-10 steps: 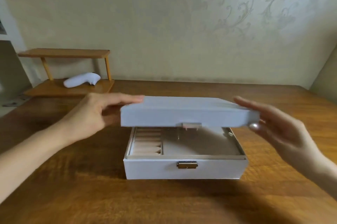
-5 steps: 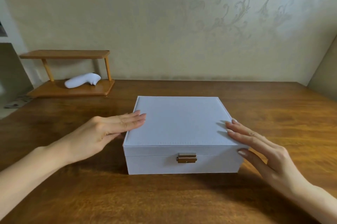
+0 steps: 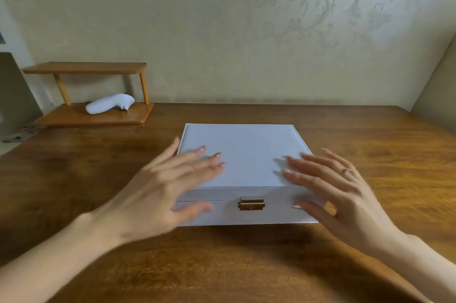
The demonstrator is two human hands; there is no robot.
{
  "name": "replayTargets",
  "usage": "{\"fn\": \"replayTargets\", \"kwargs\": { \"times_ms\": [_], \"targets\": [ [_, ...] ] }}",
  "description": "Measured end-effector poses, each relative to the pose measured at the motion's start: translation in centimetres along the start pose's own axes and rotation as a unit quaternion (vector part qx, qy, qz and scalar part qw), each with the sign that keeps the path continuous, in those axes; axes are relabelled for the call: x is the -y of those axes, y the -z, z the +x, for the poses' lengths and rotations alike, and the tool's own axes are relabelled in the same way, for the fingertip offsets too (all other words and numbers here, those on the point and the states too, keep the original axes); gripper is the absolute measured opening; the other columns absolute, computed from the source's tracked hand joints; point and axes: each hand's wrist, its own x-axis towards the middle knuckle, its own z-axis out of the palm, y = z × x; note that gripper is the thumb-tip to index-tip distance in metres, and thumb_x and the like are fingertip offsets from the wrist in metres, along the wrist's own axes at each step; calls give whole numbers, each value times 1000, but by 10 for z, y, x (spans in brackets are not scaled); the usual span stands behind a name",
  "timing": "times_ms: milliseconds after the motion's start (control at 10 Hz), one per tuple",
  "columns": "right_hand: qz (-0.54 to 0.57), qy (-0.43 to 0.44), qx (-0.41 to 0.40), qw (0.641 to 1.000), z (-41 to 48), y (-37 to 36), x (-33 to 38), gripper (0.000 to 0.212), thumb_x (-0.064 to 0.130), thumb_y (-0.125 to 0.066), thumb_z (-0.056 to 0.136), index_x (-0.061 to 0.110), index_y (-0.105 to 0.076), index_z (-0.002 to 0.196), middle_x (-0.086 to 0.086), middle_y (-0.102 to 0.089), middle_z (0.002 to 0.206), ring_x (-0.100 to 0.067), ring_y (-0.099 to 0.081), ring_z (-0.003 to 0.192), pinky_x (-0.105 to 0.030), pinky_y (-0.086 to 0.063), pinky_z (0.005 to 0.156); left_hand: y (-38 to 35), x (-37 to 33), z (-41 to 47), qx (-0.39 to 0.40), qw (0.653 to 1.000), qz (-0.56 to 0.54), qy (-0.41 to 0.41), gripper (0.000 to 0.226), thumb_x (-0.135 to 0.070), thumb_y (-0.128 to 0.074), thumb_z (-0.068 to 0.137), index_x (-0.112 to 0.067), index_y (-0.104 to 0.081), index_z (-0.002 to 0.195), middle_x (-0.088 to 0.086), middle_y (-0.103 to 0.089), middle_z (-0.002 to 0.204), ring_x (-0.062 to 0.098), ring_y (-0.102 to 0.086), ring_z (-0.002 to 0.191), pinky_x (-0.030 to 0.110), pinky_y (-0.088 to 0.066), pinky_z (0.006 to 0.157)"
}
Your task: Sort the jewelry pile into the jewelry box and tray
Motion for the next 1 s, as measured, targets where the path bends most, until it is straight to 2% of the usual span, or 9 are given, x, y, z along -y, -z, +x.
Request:
{"fn": "replayTargets", "kwargs": {
  "times_ms": [100, 300, 400, 500, 600, 700, 800, 900, 1000],
  "targets": [
    [-5, 45, 0, 999, 6, -14, 18, 44, 37, -59, 92, 23, -54, 133, 3, -50, 141, -14, -43, 134, -48, -36, 109, -18, -18, 8, 23, 996, 84, -20, 69, -61, -44, 85, -25, -36, 144, -2, -38, 149, 20, -38, 136, 52, -27, 108],
    [-21, 40, -19, 999, 4, -20, 17, 49, 35, -65, 89, 23, -52, 135, 1, -48, 143, -14, -42, 135, -45, -41, 105, -25, -23, 9, -11, 995, 100, -8, 80, -48, -68, 70, -22, -41, 141, 3, -43, 145, 26, -44, 131, 52, -34, 104],
    [-25, 40, -24, 999, 5, -19, 15, 50, 37, -66, 88, 23, -53, 135, 2, -48, 143, -14, -42, 135, -44, -41, 106, -21, -26, 10, -2, 996, 89, 32, 79, -51, -64, 70, -28, -40, 141, 2, -43, 146, 28, -44, 131, 58, -37, 102],
    [-13, -5, -33, 999, 4, -18, 17, 51, 42, -64, 86, 26, -54, 133, 2, -48, 143, -16, -42, 135, -50, -40, 106, -17, -32, 6, -22, 990, 14, 140, 71, -60, -52, 72, -41, -38, 139, -1, -31, 152, 24, -32, 137, 57, -31, 102],
    [42, -157, -54, 985, -4, -20, 26, 63, 55, -64, 79, 40, -45, 137, 4, -36, 152, -18, -35, 138, -51, -34, 107, -16, -37, -2, -60, 933, -161, 316, 77, -60, -57, 59, -63, -23, 129, -19, -1, 154, 4, -8, 138, 43, -23, 109],
    [204, -295, -67, 931, -9, -18, 35, 74, 45, -74, 59, 61, -44, 125, 22, -34, 146, 10, -33, 130, -27, -39, 106, -17, -43, -2, -90, 913, -223, 330, 76, -47, -64, 59, -61, -27, 124, -24, -16, 148, -10, -11, 130, 23, -17, 107],
    [267, -332, -92, 900, -9, -16, 36, 67, 32, -76, 54, 64, -54, 109, 25, -42, 135, 14, -38, 119, -1, -40, 86, -17, -45, 0, -94, 909, -228, 336, 74, -42, -69, 60, -59, -31, 121, -31, -21, 139, -25, -12, 120, 9, -14, 97],
    [265, -342, -81, 898, -10, -10, 41, 65, 35, -76, 53, 68, -55, 104, 35, -40, 127, 20, -38, 116, 2, -40, 83, -17, -58, -5, -83, 911, -236, 327, 75, -44, -69, 60, -60, -28, 122, -30, -21, 141, -22, -17, 122, 11, -14, 100],
    [244, -329, -35, 912, -9, 3, 41, 58, 60, -75, 58, 71, -50, 109, 39, -37, 131, 25, -33, 120, -17, -42, 101, -3, -60, -11, -20, 914, -217, 341, 79, -55, -62, 59, -62, -20, 126, -30, -12, 143, -8, -16, 132, 18, -14, 106]
  ]
}}
